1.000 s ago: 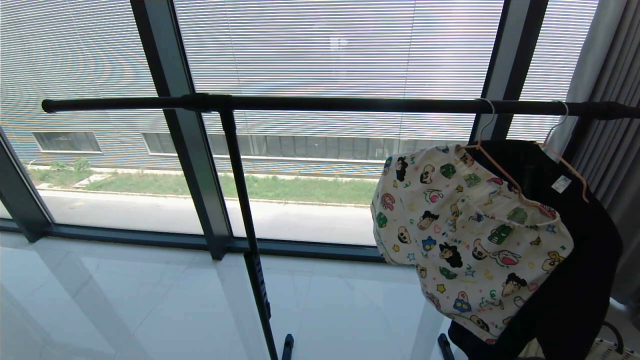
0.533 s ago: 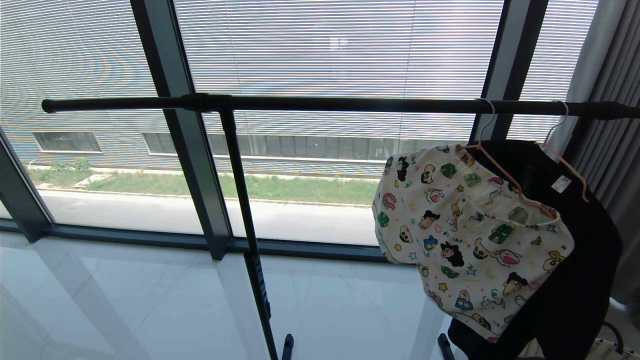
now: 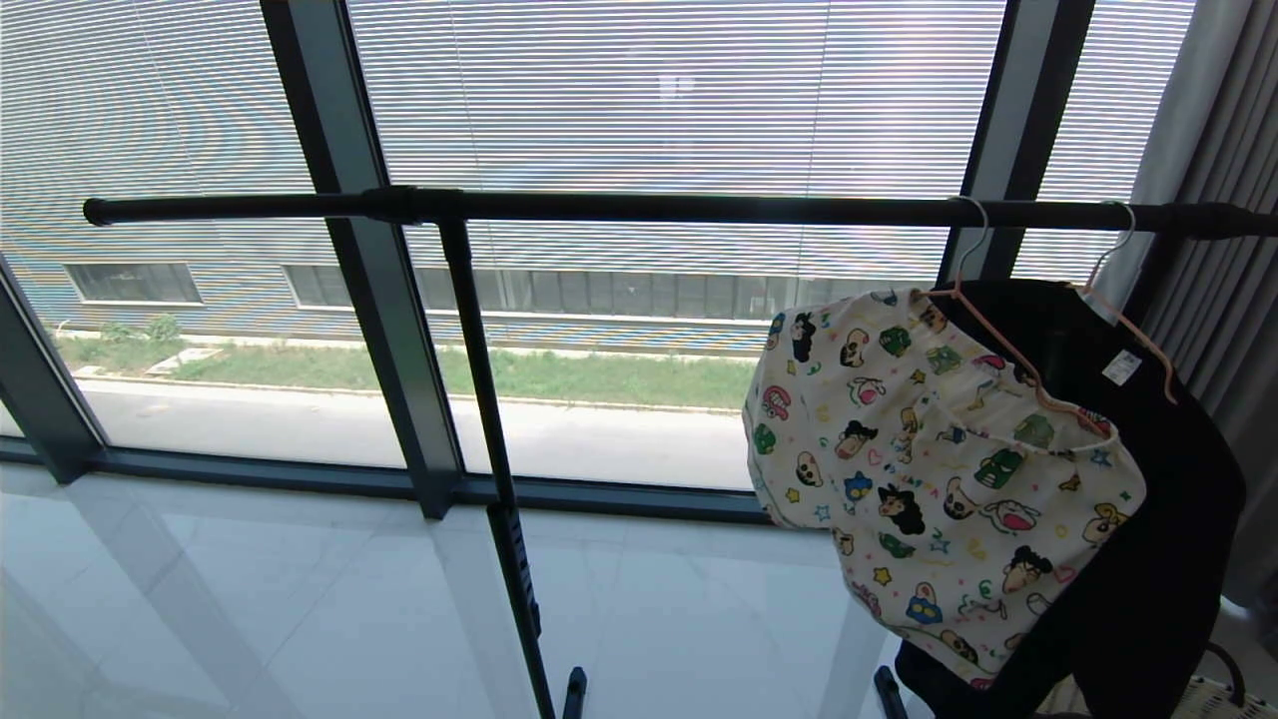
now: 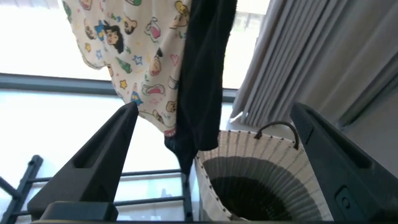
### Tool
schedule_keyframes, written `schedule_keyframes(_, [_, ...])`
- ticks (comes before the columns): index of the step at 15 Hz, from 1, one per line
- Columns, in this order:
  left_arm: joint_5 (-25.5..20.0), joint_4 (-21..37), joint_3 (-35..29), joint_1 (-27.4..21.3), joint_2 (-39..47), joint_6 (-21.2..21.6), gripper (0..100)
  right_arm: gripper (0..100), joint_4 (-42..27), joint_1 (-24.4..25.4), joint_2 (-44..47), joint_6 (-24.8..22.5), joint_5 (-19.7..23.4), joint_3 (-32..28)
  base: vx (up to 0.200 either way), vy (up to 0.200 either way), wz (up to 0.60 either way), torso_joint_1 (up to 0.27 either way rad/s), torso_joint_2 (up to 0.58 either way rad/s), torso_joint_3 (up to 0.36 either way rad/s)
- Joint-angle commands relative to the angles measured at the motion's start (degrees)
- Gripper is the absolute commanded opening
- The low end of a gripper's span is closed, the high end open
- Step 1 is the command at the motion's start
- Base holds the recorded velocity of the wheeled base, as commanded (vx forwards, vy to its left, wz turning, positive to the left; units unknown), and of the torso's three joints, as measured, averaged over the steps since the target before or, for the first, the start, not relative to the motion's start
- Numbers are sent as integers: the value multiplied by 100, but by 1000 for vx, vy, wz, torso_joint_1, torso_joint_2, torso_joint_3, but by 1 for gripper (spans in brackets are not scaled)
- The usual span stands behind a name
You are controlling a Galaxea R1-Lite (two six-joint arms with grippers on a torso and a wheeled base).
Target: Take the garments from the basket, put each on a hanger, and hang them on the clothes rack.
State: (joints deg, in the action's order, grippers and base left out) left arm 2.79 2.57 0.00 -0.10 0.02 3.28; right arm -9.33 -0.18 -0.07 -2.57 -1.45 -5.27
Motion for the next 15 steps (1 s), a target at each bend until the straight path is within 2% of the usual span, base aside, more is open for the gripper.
schedule_keyframes(1, [2,-2,0,10,-2,-12,100,100,1,1,7,37,4,-1,0,0,0,0,0,0])
schedule_keyframes(3, [2,-2,0,19,6,-12,100,100,1,1,7,64,22,-1,0,0,0,0,0,0])
schedule_keyframes(6, [2,-2,0,19,-2,-12,100,100,1,1,7,55,347,-1,0,0,0,0,0,0])
schedule_keyframes(8, [2,-2,0,19,-2,-20,100,100,1,1,7,55,347,-1,0,0,0,0,0,0])
schedule_keyframes(10, [2,-2,0,19,-2,-20,100,100,1,1,7,64,171,8,0,0,0,0,0,0])
schedule_keyframes(11, [11,-2,0,19,-2,-20,100,100,10,1,7,99,-75,8,0,0,0,0,0,0])
schedule_keyframes(15, [2,-2,0,19,-2,-20,100,100,203,1,7,565,-540,78,0,0,0,0,0,0])
